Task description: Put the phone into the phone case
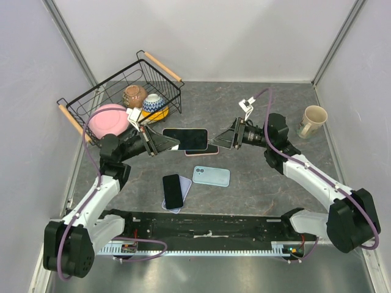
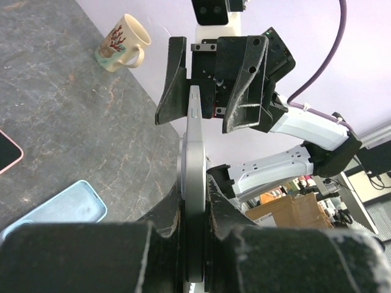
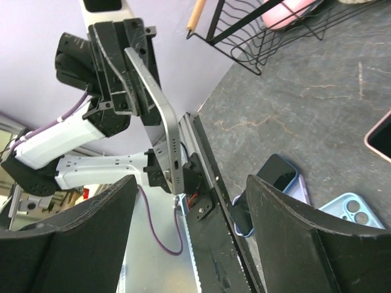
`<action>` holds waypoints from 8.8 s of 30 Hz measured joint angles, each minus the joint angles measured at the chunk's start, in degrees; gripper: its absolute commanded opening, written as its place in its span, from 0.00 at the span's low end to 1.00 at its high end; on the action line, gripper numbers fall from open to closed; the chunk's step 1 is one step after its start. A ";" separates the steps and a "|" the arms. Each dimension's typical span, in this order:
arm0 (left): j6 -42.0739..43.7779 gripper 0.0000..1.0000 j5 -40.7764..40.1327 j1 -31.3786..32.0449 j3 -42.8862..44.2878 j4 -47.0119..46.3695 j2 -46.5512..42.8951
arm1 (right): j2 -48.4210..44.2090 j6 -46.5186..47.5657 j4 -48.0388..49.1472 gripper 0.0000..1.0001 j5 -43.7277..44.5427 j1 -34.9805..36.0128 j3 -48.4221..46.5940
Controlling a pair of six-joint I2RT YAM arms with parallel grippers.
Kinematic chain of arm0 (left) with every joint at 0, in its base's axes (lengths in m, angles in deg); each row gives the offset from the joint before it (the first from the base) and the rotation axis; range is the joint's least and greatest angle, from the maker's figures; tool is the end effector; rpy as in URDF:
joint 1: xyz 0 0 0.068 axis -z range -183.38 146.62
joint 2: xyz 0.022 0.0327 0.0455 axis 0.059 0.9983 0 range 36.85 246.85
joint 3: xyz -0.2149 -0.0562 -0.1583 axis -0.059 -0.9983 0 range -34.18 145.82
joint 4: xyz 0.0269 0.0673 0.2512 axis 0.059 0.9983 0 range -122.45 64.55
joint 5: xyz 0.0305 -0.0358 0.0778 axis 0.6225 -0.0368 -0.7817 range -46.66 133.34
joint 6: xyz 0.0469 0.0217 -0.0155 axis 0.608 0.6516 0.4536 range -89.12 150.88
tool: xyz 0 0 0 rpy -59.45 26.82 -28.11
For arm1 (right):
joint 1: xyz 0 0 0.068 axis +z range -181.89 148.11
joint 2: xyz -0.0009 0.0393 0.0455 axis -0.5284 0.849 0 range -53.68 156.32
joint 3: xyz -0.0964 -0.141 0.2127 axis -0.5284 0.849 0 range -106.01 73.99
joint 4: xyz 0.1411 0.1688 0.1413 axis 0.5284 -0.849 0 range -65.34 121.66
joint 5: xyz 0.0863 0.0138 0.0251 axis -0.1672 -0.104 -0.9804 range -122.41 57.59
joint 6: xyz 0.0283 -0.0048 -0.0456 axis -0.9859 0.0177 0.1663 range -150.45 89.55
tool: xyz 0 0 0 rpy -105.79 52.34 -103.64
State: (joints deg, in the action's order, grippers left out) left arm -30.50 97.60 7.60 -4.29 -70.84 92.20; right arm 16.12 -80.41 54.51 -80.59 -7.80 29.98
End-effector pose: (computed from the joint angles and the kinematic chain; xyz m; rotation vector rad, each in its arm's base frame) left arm 0.2000 -0.0683 0.3007 0.2199 1.6577 -1.6243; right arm 0.2386 0.1357 0.3036 -0.3302 1.8574 1.6132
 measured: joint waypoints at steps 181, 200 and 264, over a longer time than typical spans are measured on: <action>30.12 0.62 -34.64 25.14 16.50 48.37 36.94 | 18.75 4.24 -8.24 0.00 2.62 -4.44 16.70; 30.29 0.62 -39.06 25.59 18.10 52.30 32.06 | 21.44 5.09 -6.23 0.00 1.97 -4.31 16.55; 29.22 0.09 -37.62 34.47 26.25 50.25 44.44 | 27.80 17.11 -33.75 0.39 12.46 0.42 0.09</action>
State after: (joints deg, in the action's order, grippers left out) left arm -1.28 59.98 42.07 21.96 -20.59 136.64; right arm 43.92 -63.29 20.77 -68.13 -7.38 30.07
